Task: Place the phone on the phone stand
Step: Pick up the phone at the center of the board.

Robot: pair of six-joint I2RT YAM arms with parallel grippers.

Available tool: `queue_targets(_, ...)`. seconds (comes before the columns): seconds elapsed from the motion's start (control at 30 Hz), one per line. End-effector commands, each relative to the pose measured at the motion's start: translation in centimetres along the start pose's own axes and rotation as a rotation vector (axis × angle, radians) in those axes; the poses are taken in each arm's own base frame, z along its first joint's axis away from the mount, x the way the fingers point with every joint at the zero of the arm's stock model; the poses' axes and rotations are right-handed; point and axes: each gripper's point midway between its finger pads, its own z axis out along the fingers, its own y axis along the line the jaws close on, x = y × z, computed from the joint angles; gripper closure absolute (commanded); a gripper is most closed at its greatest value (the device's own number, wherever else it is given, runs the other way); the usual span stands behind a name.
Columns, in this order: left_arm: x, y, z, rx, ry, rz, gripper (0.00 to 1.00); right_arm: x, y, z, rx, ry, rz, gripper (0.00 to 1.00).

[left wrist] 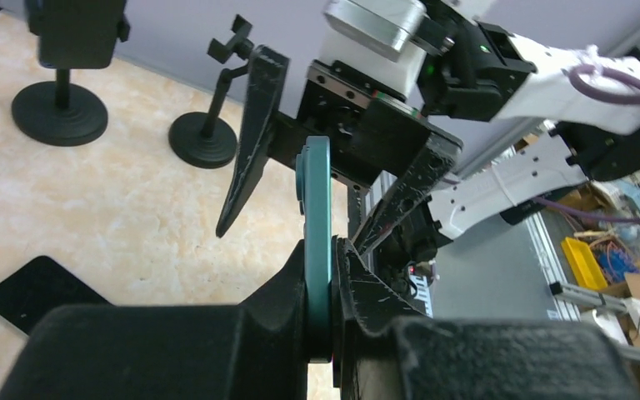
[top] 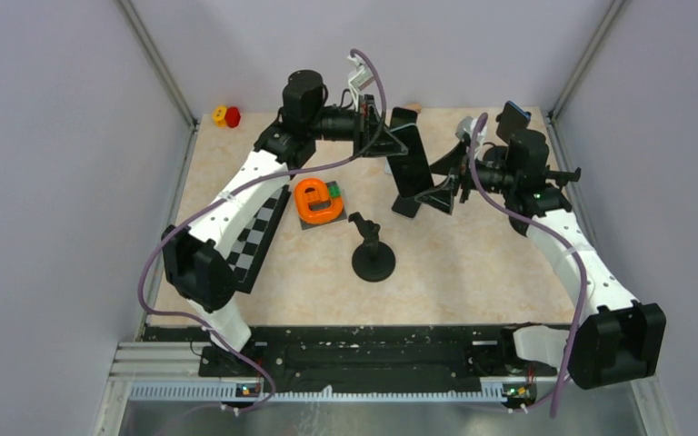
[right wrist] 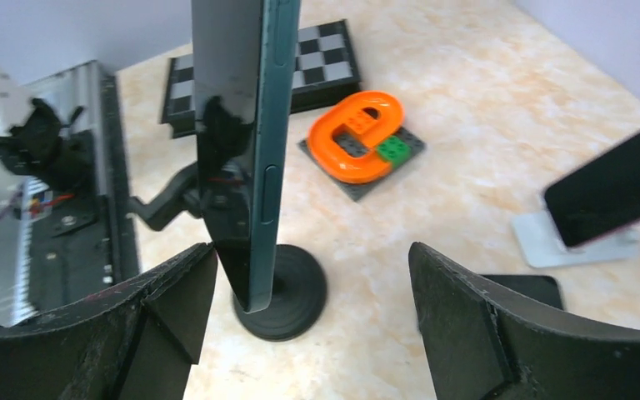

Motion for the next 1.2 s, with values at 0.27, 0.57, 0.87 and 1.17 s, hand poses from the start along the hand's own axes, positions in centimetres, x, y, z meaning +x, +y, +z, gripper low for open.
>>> queue_targets(0.27, 1.1, -3.4, -0.2, 0.107, 0.045, 0.142, 1.0, -2.3, 4.6, 0.5, -0.321, -0.087, 0.022, 0.3)
queue_targets(0.57, 1.7, -3.7, 0.8, 0.1, 0.05, 0.143, 1.0, -1.1, 5.3, 1.9, -0.4, -0.066, 0.105, 0.52)
queue_targets(0.87, 1.5, -2.6, 0.8, 0.023, 0.003, 0.137, 0.93, -1.6, 5.8, 1.8, -0.409, -0.094, 0.126, 1.0)
queue_targets(1.17, 1.5, -3.7, -0.7, -0.004, -0.082, 0.119, 0.31, -3.5, 6.1, 1.1, -0.327, -0.17, 0.094, 1.0)
